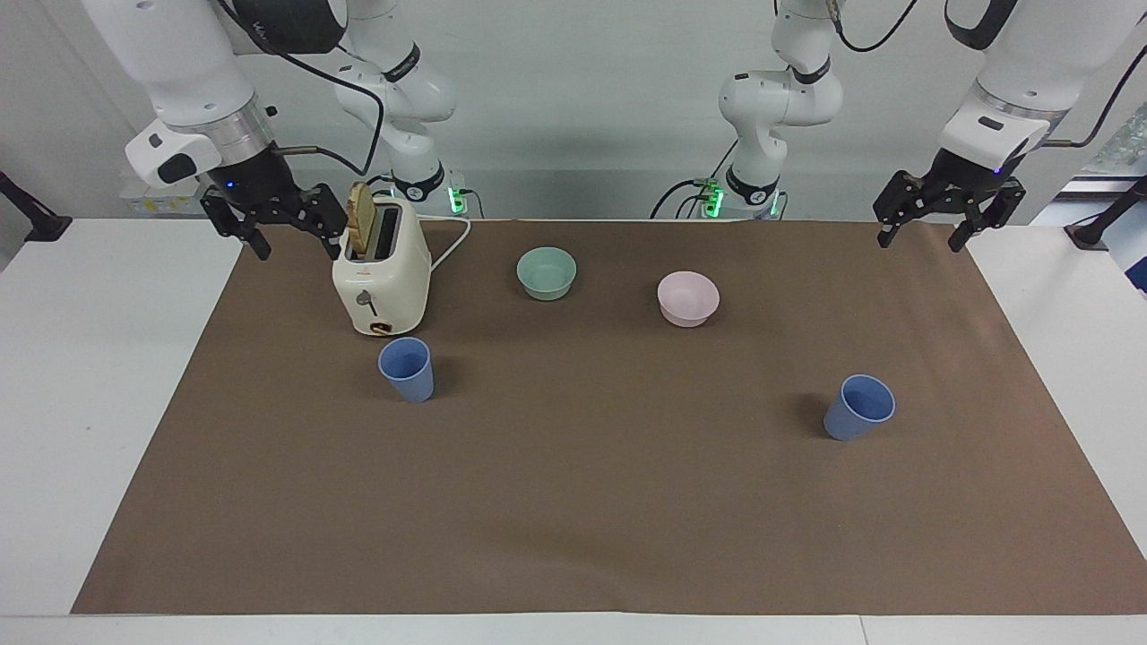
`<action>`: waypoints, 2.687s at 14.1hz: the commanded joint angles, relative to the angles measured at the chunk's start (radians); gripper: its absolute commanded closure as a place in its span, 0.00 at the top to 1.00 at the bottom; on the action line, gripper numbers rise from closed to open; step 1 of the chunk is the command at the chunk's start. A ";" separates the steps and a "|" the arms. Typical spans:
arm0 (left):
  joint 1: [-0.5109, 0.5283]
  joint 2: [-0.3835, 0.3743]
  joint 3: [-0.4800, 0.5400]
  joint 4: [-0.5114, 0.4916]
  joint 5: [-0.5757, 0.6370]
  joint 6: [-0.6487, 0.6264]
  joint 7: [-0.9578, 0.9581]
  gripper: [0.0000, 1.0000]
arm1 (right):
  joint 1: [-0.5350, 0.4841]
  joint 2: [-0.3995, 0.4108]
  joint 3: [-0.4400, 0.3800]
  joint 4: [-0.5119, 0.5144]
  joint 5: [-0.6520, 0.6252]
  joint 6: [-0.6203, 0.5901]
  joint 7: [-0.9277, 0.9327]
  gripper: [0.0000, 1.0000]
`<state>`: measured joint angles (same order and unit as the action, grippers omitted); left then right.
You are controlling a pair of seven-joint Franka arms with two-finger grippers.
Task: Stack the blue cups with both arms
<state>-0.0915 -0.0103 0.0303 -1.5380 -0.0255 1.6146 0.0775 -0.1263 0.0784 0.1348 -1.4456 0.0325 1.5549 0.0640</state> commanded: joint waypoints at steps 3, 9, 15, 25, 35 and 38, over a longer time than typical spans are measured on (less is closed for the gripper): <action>0.013 0.000 -0.004 -0.109 -0.025 0.152 0.010 1.00 | -0.013 -0.026 0.006 -0.033 0.018 0.016 -0.013 1.00; 0.039 0.094 -0.004 -0.214 -0.056 0.375 0.071 1.00 | -0.015 -0.025 0.006 -0.033 0.017 0.016 -0.013 1.00; 0.096 0.184 -0.004 -0.301 -0.060 0.531 0.096 1.00 | -0.015 -0.026 0.006 -0.033 0.017 0.016 -0.013 1.00; 0.115 0.288 -0.006 -0.347 -0.120 0.680 0.116 0.13 | -0.013 -0.025 0.006 -0.033 0.018 0.016 -0.013 1.00; -0.069 0.202 -0.027 -0.332 -0.120 0.585 0.038 0.00 | -0.015 -0.026 0.006 -0.033 0.017 0.016 -0.013 1.00; -0.207 0.219 -0.026 -0.338 -0.120 0.613 -0.054 0.00 | -0.015 -0.025 0.006 -0.033 0.017 0.016 -0.013 1.00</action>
<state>-0.2247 0.2103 -0.0131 -1.8543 -0.1392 2.2067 0.0833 -0.1263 0.0782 0.1348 -1.4460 0.0325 1.5549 0.0640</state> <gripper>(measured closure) 0.960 0.000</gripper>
